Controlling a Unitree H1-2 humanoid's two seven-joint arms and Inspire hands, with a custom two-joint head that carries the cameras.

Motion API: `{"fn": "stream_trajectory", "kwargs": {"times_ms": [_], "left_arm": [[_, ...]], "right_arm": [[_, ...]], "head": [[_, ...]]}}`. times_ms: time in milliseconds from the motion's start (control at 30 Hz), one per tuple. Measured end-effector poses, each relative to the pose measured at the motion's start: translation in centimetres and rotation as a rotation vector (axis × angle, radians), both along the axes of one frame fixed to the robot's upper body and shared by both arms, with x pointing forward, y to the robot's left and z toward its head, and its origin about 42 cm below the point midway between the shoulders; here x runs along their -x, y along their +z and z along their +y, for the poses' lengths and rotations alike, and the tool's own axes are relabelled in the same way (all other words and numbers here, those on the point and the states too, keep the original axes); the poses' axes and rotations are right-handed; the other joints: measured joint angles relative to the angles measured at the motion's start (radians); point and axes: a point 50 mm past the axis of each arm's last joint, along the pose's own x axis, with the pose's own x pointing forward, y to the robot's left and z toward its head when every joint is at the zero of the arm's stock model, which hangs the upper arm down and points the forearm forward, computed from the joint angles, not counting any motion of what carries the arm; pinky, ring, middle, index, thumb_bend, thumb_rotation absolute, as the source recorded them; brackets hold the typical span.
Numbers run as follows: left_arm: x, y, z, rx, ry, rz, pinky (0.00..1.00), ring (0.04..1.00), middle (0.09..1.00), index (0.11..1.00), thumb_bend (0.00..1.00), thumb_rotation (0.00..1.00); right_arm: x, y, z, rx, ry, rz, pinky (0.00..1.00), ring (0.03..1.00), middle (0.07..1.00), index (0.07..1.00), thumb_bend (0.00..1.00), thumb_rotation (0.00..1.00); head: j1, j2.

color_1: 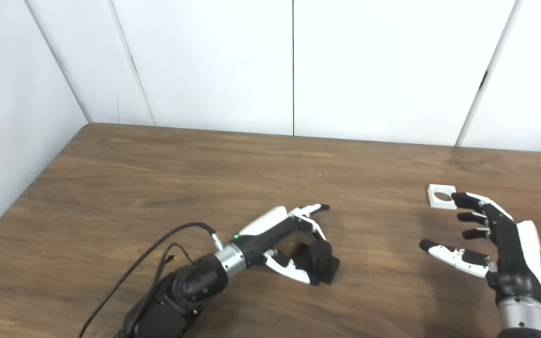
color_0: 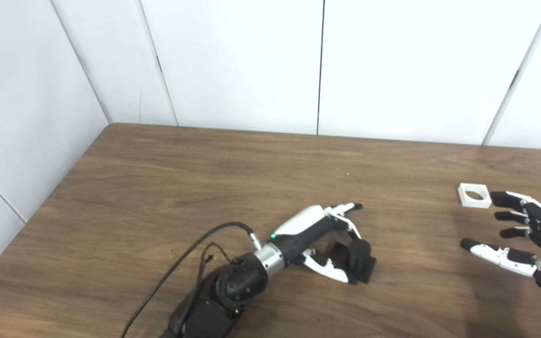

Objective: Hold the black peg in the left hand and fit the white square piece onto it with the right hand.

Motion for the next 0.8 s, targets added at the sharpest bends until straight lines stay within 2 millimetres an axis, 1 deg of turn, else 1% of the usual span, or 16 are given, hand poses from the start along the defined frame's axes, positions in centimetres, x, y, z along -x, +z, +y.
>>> {"fn": "stream_trajectory", "kwargs": {"times_ms": [67, 167, 233, 300, 367, 400, 433, 467, 500, 600, 667, 700, 733, 800], "left_arm": [[0.3, -0.1, -0.4, 0.007, -0.004, 0.0, 1.0, 1.0, 1.0, 0.489, 0.52, 0.08], [0.4, -0.3, -0.5, 0.01, -0.005, -0.001, 1.0, 1.0, 1.0, 0.489, 0.52, 0.08], [0.4, -0.3, -0.5, 0.009, -0.005, -0.001, 1.0, 1.0, 1.0, 0.489, 0.52, 0.08], [0.4, -0.3, -0.5, 0.009, -0.005, -0.001, 1.0, 1.0, 1.0, 0.489, 0.52, 0.08], [0.5, -0.3, -0.4, 0.01, -0.005, 0.0, 1.0, 1.0, 1.0, 0.488, 0.52, 0.08], [0.5, -0.3, -0.3, 0.011, -0.005, 0.0, 1.0, 1.0, 1.0, 0.488, 0.52, 0.08], [0.6, -0.3, -0.2, 0.012, -0.005, 0.001, 1.0, 1.0, 1.0, 0.488, 0.52, 0.08], [0.7, -0.2, 0.0, 0.014, -0.007, 0.0, 1.0, 1.0, 1.0, 0.488, 0.52, 0.08], [0.9, -0.1, 0.2, 0.013, -0.012, 0.0, 1.0, 1.0, 1.0, 0.488, 0.52, 0.08], [1.5, 0.0, 1.5, 0.005, -0.03, 0.015, 1.0, 1.0, 1.0, 0.488, 0.52, 0.07], [1.9, 0.2, 2.7, -0.007, -0.047, 0.02, 1.0, 1.0, 1.0, 0.488, 0.52, 0.07], [2.0, 0.3, 3.1, -0.01, -0.05, 0.023, 0.99, 1.0, 1.0, 0.488, 0.52, 0.07], [2.0, 0.3, 3.4, -0.009, -0.054, 0.025, 0.98, 1.0, 1.0, 0.488, 0.52, 0.07], [2.1, 0.3, 4.1, -0.009, -0.055, 0.023, 0.97, 1.0, 1.0, 0.489, 0.52, 0.07]], "right_arm": [[0.0, 0.0, 0.0, 0.001, 0.0, 0.0, 0.58, 0.716, 0.759, 0.736, 0.69, 0.0], [0.0, 0.0, 0.0, 0.002, -0.001, 0.001, 0.58, 0.717, 0.759, 0.735, 0.69, 0.0], [0.0, 0.0, 0.0, 0.003, -0.002, 0.001, 0.58, 0.718, 0.759, 0.733, 0.7, 0.0], [0.0, 0.0, 0.0, 0.004, -0.002, 0.0, 0.59, 0.72, 0.76, 0.733, 0.7, 0.0], [0.0, 0.1, 0.1, 0.007, 0.0, 0.0, 0.62, 0.732, 0.77, 0.739, 0.7, 0.0], [0.0, 0.0, 0.1, 0.007, 0.002, -0.001, 0.63, 0.738, 0.778, 0.743, 0.7, 0.0], [-0.1, 0.0, 0.2, 0.006, 0.003, -0.001, 0.64, 0.744, 0.785, 0.745, 0.7, 0.0], [-0.1, 0.1, 0.2, 0.004, 0.007, -0.004, 0.64, 0.746, 0.786, 0.745, 0.7, 0.0], [-0.2, 0.0, 0.2, 0.002, 0.011, -0.007, 0.64, 0.745, 0.783, 0.742, 0.71, 0.0], [-0.9, -0.9, 0.2, 0.009, 0.027, -0.027, 0.64, 0.741, 0.775, 0.734, 0.72, 0.07], [-1.1, -1.9, 0.2, 0.019, 0.018, -0.018, 0.65, 0.745, 0.781, 0.734, 0.72, 0.1], [-1.2, -2.1, 0.3, 0.021, 0.018, -0.012, 0.65, 0.749, 0.79, 0.736, 0.71, 0.1], [-1.2, -2.3, 0.6, 0.023, 0.017, -0.011, 0.65, 0.751, 0.794, 0.737, 0.71, 0.11], [-1.3, -2.4, 1.4, 0.013, 0.02, -0.016, 0.66, 0.762, 0.808, 0.744, 0.71, 0.14]], "head": [[-0.002, 0.0], [-0.012, 0.006], [-0.025, 0.011], [-0.052, 0.02], [-0.116, 0.031], [-0.182, 0.04], [-0.231, 0.046], [-0.25, 0.046], [-0.331, 0.049], [-0.46, 0.043], [-0.504, 0.038], [-0.552, 0.034], [-0.552, 0.034], [-0.622, 0.025]]}}
